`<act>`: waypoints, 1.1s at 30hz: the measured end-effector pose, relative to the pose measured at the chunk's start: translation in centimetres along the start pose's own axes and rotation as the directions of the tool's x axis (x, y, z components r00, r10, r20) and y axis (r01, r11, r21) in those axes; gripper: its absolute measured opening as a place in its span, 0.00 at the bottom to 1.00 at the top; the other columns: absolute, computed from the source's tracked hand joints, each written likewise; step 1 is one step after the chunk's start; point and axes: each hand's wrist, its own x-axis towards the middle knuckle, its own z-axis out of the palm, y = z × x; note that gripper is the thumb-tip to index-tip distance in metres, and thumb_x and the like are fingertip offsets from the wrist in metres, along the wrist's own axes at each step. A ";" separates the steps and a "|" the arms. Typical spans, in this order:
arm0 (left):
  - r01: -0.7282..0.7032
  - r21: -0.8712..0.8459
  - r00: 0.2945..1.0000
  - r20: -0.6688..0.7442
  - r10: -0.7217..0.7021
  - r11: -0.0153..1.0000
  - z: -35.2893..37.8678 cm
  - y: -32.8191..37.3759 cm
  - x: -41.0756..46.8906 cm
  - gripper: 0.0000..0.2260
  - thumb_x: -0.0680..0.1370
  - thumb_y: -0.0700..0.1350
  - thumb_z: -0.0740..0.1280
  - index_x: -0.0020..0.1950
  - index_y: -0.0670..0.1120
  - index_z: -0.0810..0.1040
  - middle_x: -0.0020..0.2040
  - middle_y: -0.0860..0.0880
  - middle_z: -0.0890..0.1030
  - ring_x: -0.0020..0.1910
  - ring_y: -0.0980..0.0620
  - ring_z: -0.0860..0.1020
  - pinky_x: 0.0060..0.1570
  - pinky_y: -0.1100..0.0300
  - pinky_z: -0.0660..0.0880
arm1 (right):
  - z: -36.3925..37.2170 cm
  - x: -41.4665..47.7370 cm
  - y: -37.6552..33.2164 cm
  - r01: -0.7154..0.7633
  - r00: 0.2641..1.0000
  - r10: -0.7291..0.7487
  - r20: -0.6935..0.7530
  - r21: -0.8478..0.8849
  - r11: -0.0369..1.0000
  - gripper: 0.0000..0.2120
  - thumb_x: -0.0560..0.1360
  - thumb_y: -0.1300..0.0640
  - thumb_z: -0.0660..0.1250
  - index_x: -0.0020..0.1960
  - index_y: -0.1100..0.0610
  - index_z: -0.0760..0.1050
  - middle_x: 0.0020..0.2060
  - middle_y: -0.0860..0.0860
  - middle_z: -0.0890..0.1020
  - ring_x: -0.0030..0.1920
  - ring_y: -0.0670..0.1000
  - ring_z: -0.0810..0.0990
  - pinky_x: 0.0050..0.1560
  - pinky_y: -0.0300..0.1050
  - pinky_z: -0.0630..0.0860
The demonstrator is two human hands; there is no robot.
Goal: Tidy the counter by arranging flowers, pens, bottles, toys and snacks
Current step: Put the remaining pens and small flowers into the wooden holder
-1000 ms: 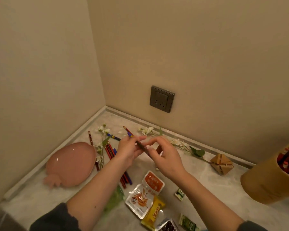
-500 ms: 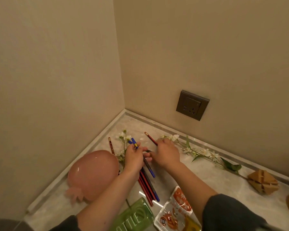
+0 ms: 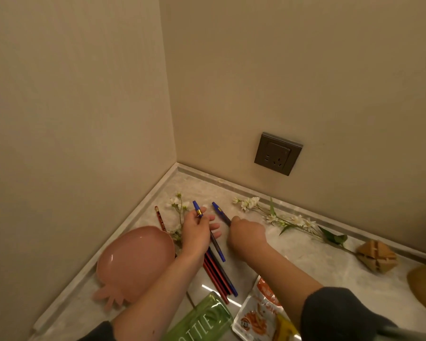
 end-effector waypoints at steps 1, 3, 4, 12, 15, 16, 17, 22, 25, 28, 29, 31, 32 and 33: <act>0.001 0.000 1.000 0.009 -0.001 1.000 0.1 0.1 -0.2 0.08 0.82 0.38 0.58 0.61 0.43 0.70 0.46 0.44 0.78 0.38 0.50 0.79 0.32 0.61 0.80 | -0.1 -0.4 0.3 -0.016 1.000 0.016 0.009 0.016 1.000 0.14 0.80 0.57 0.54 0.64 0.57 0.67 0.57 0.55 0.79 0.54 0.57 0.80 0.44 0.47 0.67; 0.003 -0.001 1.000 0.030 -0.003 1.000 0.6 0.3 -0.8 0.08 0.82 0.38 0.58 0.60 0.43 0.71 0.46 0.44 0.78 0.38 0.50 0.79 0.32 0.62 0.80 | -0.5 -1.1 1.1 -0.017 0.999 0.016 0.028 0.025 1.000 0.14 0.80 0.57 0.55 0.64 0.58 0.67 0.57 0.55 0.79 0.55 0.58 0.79 0.44 0.48 0.68; 0.006 0.001 0.999 0.041 -0.006 1.000 0.9 0.5 -1.2 0.08 0.82 0.38 0.58 0.60 0.43 0.71 0.46 0.45 0.79 0.39 0.50 0.79 0.32 0.62 0.80 | -0.8 -1.6 1.5 -0.011 1.000 0.010 0.027 0.038 0.999 0.14 0.80 0.57 0.56 0.64 0.58 0.66 0.57 0.55 0.79 0.56 0.58 0.79 0.44 0.48 0.68; 0.012 0.108 0.953 0.300 -0.044 0.994 5.5 1.4 -4.8 0.07 0.81 0.39 0.63 0.53 0.45 0.79 0.46 0.46 0.81 0.45 0.52 0.80 0.39 0.61 0.80 | -5.7 -6.4 6.4 0.032 0.987 0.085 -0.140 0.675 0.737 0.07 0.81 0.53 0.54 0.52 0.53 0.69 0.48 0.52 0.78 0.50 0.56 0.77 0.46 0.48 0.70; -0.032 0.105 0.898 0.440 -0.018 0.994 8.6 2.2 -7.0 0.08 0.80 0.39 0.63 0.48 0.46 0.81 0.45 0.45 0.83 0.44 0.53 0.81 0.41 0.61 0.80 | -7.3 -9.3 8.5 0.082 0.969 0.123 -0.215 0.748 0.659 0.07 0.81 0.53 0.55 0.51 0.52 0.72 0.44 0.47 0.77 0.48 0.51 0.77 0.44 0.47 0.71; -0.044 0.105 0.878 0.479 -0.012 0.994 9.8 2.3 -7.9 0.08 0.80 0.39 0.63 0.48 0.46 0.81 0.43 0.46 0.83 0.42 0.54 0.82 0.41 0.61 0.80 | -7.6 -10.3 9.4 0.079 0.958 0.157 -0.239 0.748 0.659 0.09 0.81 0.52 0.55 0.52 0.53 0.73 0.44 0.48 0.79 0.47 0.52 0.77 0.45 0.48 0.73; -0.053 0.107 0.856 0.516 -0.010 0.993 10.8 2.4 -8.9 0.07 0.80 0.40 0.63 0.48 0.45 0.81 0.43 0.46 0.84 0.42 0.54 0.82 0.42 0.61 0.80 | -7.9 -11.4 10.4 0.073 0.945 0.192 -0.264 0.743 0.665 0.10 0.81 0.51 0.55 0.53 0.53 0.74 0.45 0.49 0.80 0.47 0.52 0.78 0.47 0.50 0.74; -0.150 0.127 0.741 0.672 0.026 0.981 16.4 1.8 -13.6 0.07 0.81 0.40 0.63 0.50 0.42 0.81 0.43 0.46 0.84 0.41 0.54 0.83 0.40 0.60 0.80 | -9.4 -17.3 16.1 0.054 0.894 0.274 -0.355 0.692 0.720 0.08 0.80 0.51 0.58 0.46 0.48 0.74 0.42 0.49 0.79 0.42 0.51 0.78 0.44 0.51 0.76; -0.278 0.167 0.668 0.741 0.066 0.946 19.8 1.5 -16.9 0.08 0.81 0.42 0.63 0.53 0.44 0.81 0.45 0.46 0.85 0.43 0.54 0.83 0.38 0.64 0.77 | -10.3 -20.8 20.0 0.003 0.837 0.346 -0.424 0.636 0.772 0.10 0.80 0.48 0.60 0.43 0.46 0.77 0.40 0.47 0.76 0.39 0.45 0.77 0.40 0.46 0.77; -0.318 0.127 0.586 0.806 0.090 0.940 23.1 1.3 -20.1 0.08 0.80 0.43 0.64 0.57 0.44 0.80 0.47 0.47 0.84 0.44 0.56 0.83 0.36 0.67 0.77 | -11.1 -23.8 23.6 0.018 0.763 0.426 -0.486 0.675 0.737 0.10 0.78 0.51 0.65 0.39 0.43 0.77 0.34 0.43 0.79 0.37 0.39 0.79 0.33 0.34 0.73; -0.337 0.125 0.562 0.822 0.093 0.933 24.1 1.2 -21.1 0.09 0.80 0.43 0.64 0.59 0.44 0.79 0.49 0.47 0.84 0.46 0.55 0.83 0.38 0.67 0.78 | -11.3 -24.7 24.7 0.034 0.732 0.451 -0.511 0.689 0.724 0.09 0.77 0.52 0.66 0.39 0.41 0.76 0.34 0.41 0.79 0.38 0.35 0.79 0.32 0.30 0.72; -0.386 0.118 0.519 0.848 0.109 0.915 26.0 1.2 -22.8 0.11 0.80 0.44 0.65 0.60 0.45 0.79 0.52 0.47 0.83 0.49 0.54 0.83 0.40 0.67 0.78 | -11.6 -26.4 26.8 0.043 0.671 0.505 -0.544 0.708 0.705 0.06 0.76 0.53 0.69 0.46 0.41 0.77 0.36 0.38 0.80 0.39 0.32 0.79 0.34 0.26 0.72; -0.410 0.100 0.497 0.858 0.130 0.907 26.9 1.2 -23.5 0.10 0.79 0.44 0.65 0.60 0.45 0.79 0.52 0.47 0.83 0.49 0.54 0.82 0.41 0.67 0.78 | -11.9 -27.1 27.8 0.035 0.641 0.526 -0.559 0.706 0.708 0.05 0.75 0.53 0.69 0.48 0.43 0.78 0.36 0.39 0.81 0.39 0.34 0.80 0.36 0.28 0.73; -0.443 0.073 0.472 0.866 0.163 0.894 27.8 1.3 -24.1 0.10 0.79 0.43 0.66 0.58 0.45 0.80 0.53 0.46 0.83 0.50 0.54 0.82 0.42 0.68 0.77 | -12.1 -27.6 28.7 0.024 0.616 0.541 -0.573 0.700 0.714 0.05 0.74 0.53 0.70 0.49 0.44 0.79 0.36 0.40 0.82 0.38 0.37 0.80 0.38 0.32 0.76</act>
